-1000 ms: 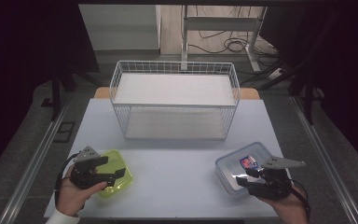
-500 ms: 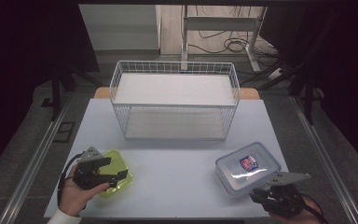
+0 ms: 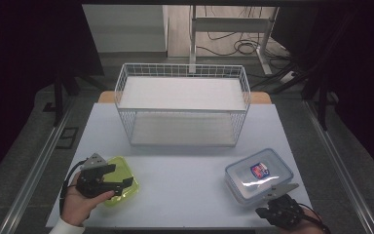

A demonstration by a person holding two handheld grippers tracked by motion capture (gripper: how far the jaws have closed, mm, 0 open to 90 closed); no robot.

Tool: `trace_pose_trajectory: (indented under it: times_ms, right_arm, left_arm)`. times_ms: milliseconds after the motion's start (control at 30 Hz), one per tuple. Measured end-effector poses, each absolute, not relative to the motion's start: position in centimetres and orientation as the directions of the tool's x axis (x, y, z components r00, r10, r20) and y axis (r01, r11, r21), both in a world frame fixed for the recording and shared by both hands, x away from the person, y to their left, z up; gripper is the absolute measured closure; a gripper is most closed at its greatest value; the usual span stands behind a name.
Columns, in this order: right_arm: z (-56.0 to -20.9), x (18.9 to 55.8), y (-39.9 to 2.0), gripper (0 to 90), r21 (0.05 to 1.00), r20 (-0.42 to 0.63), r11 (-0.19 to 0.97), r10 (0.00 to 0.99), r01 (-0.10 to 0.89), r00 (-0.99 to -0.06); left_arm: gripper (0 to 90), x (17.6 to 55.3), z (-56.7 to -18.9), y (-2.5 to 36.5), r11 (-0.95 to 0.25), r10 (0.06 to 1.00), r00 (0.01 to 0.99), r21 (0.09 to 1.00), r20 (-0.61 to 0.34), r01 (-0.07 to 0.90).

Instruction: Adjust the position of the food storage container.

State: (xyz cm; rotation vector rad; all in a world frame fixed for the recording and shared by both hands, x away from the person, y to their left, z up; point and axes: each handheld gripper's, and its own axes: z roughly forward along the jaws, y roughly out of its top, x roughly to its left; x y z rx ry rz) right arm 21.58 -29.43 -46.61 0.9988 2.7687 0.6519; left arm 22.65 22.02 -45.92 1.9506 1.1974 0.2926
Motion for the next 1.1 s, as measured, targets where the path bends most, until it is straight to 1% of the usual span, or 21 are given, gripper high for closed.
trace_pose_trajectory:
  times_ms: [267, 400, 900, 1100]
  right_arm:
    - [-47.5, 22.3, -28.3, 88.8, 0.403, -0.001, 0.726, 0.609, 0.557, -0.793]
    - [-47.6, 22.4, -27.9, 88.8, 0.406, 0.007, 0.729, 0.601, 0.551, -0.799]
    - [-47.8, 23.4, -26.3, 88.9, 0.394, -0.044, 0.745, 0.6, 0.538, -0.799]
    - [-47.6, 23.8, -25.5, 88.9, 0.407, -0.039, 0.74, 0.6, 0.536, -0.799]
  left_arm:
    - [16.4, 22.8, -45.9, 22.5, -0.197, 0.825, 0.516, 0.738, -0.23, 0.645]
    - [16.4, 22.9, -45.9, 22.6, -0.193, 0.826, 0.512, 0.736, -0.235, 0.648]
    - [16.6, 22.9, -45.8, 22.7, -0.193, 0.83, 0.507, 0.733, -0.232, 0.652]
    - [16.7, 22.9, -45.5, 22.5, -0.196, 0.828, 0.511, 0.736, -0.229, 0.648]
